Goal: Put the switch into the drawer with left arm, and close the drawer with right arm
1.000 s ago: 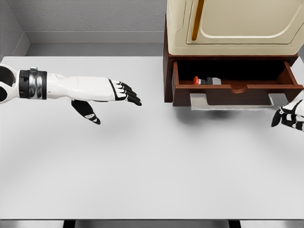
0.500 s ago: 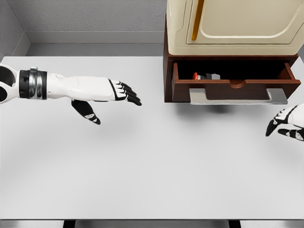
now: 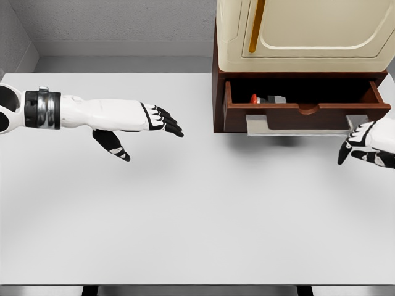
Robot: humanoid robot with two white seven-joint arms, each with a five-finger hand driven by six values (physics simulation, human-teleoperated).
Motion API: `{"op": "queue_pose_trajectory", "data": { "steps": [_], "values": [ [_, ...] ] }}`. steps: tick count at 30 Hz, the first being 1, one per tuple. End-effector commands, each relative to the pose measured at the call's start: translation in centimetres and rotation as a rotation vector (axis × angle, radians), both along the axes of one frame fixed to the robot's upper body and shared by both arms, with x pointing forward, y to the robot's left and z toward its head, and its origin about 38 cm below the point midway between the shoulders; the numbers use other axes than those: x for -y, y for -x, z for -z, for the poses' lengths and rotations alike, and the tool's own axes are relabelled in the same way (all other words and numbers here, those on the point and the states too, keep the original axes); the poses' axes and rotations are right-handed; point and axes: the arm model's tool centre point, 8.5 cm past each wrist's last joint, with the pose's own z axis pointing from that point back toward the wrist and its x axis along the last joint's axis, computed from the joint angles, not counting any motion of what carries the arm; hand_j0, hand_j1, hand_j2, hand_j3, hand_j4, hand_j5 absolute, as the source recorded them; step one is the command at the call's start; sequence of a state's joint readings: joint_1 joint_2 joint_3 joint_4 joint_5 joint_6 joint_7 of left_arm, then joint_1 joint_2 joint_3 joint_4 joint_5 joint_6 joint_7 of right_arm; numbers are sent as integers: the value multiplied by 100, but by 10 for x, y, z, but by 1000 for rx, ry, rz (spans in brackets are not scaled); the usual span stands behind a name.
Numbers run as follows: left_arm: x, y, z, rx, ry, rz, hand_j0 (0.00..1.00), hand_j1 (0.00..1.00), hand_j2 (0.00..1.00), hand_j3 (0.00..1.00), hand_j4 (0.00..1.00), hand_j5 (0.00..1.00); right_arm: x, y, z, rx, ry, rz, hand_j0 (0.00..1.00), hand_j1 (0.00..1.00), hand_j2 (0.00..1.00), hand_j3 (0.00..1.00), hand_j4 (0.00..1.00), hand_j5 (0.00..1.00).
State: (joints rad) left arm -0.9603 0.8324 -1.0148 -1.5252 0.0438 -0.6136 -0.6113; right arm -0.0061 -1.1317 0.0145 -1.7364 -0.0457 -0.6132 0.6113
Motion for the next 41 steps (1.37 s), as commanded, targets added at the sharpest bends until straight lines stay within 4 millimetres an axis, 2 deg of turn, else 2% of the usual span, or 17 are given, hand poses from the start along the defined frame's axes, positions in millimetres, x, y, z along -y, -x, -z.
{"op": "queue_pose_trajectory", "data": {
  "steps": [1, 3, 7, 12, 14, 21, 25, 29, 30, 31, 33, 35, 41],
  "values": [
    [0, 0, -1, -4, 6, -4, 100, 100, 100, 100, 100, 100, -2, 0, 14, -37, -7, 1, 45, 45, 45, 45, 45, 45],
    [0, 0, -1, -4, 6, -4, 100, 100, 100, 100, 100, 100, -7, -3, 18, -41, 4, -13, 46, 46, 46, 46, 46, 46],
    [0, 0, -1, -4, 6, -4, 100, 100, 100, 100, 100, 100, 7, -12, 18, -34, -10, 39, 46, 46, 46, 46, 46, 46],
    [0, 0, -2, -2, 5, -2, 100, 100, 100, 100, 100, 100, 14, -22, 16, -27, -19, 66, 47, 47, 47, 47, 47, 47],
    [0, 0, -1, -3, 4, -1, 100, 100, 100, 100, 100, 100, 8, -32, 22, -42, -21, 53, 47, 47, 47, 47, 47, 47],
    [0, 0, -1, -3, 4, -1, 100, 100, 100, 100, 100, 100, 3, -33, 26, -51, -22, 43, 47, 47, 47, 47, 47, 47],
    [0, 0, 0, -5, 4, -3, 100, 100, 100, 100, 100, 100, 10, -38, 31, -59, -34, 71, 48, 48, 48, 48, 48, 48],
    [0, 0, -1, -3, 5, -2, 100, 100, 100, 100, 100, 100, 7, -38, 35, -70, -28, 64, 49, 49, 49, 49, 49, 49],
    [1, -2, 0, -6, 7, -5, 100, 100, 100, 100, 100, 100, 2, -36, 41, -83, -18, 46, 65, 65, 65, 65, 65, 65],
    [-3, -4, 3, -12, 3, -18, 100, 100, 100, 100, 100, 100, -6, -34, 45, -91, -18, 24, 100, 100, 100, 100, 100, 100],
    [-5, -5, 2, -11, 2, -25, 100, 100, 100, 100, 100, 100, -26, -24, 47, -85, 14, -44, 100, 100, 100, 100, 100, 100],
    [-8, -9, 5, -18, 2, -41, 100, 100, 100, 100, 100, 100, -36, -18, 52, -99, 18, -80, 100, 100, 100, 100, 100, 100],
    [-9, -8, 6, -18, -5, -43, 100, 100, 100, 100, 100, 100, -37, -18, 54, -107, 19, -83, 100, 100, 100, 100, 100, 100]
  ]
}}
